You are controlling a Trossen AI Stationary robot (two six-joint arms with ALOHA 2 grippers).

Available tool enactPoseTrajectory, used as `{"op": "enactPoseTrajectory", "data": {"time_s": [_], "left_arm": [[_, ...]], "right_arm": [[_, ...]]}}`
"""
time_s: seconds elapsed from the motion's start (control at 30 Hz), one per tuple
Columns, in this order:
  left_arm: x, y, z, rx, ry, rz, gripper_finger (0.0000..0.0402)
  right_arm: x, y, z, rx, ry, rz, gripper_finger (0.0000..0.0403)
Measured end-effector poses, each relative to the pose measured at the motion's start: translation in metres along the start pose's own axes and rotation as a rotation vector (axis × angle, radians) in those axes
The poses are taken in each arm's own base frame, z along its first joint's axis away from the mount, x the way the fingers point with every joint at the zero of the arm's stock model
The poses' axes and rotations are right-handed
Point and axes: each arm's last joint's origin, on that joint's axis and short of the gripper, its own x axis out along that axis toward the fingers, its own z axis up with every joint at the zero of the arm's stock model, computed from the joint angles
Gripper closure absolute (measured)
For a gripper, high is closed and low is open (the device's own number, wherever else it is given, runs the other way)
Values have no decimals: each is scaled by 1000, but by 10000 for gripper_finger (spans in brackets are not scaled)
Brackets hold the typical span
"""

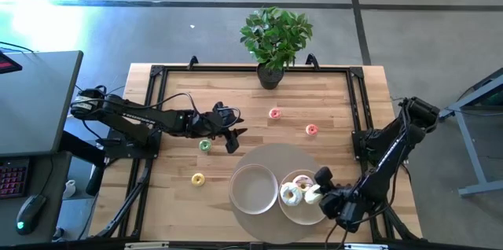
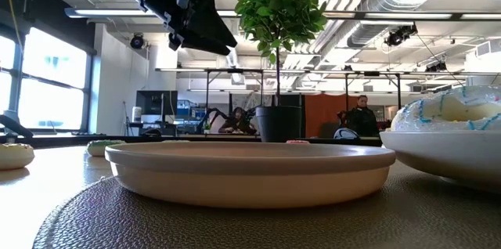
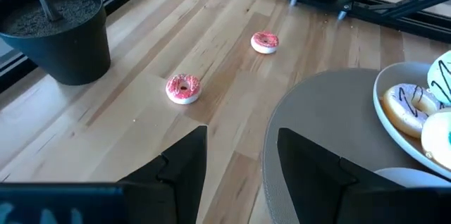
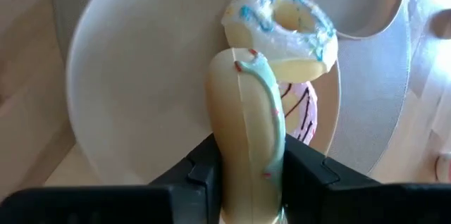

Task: Pick & Place donuts
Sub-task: Put the big light blue donut into the right grey plate

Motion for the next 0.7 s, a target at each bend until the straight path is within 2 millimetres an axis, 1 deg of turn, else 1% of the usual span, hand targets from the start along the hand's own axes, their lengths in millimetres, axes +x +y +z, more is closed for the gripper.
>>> {"op": "enactPoseTrajectory", "data": {"time_s": [0.17, 0.27, 0.57, 0.7], "left_arm": [[0, 0, 0, 17, 0, 1, 229], [0, 0, 0, 19, 0, 1, 229], [0, 0, 0, 21, 3, 2, 229], [0, 0, 0, 20, 3, 2, 229]], "right_arm": [[0, -1, -3, -48, 26, -21, 286], [-1, -3, -5, -61, 38, -66, 286], [-1, -4, -9, -82, 69, -88, 285], [-1, -6, -9, -76, 65, -129, 285]]}}
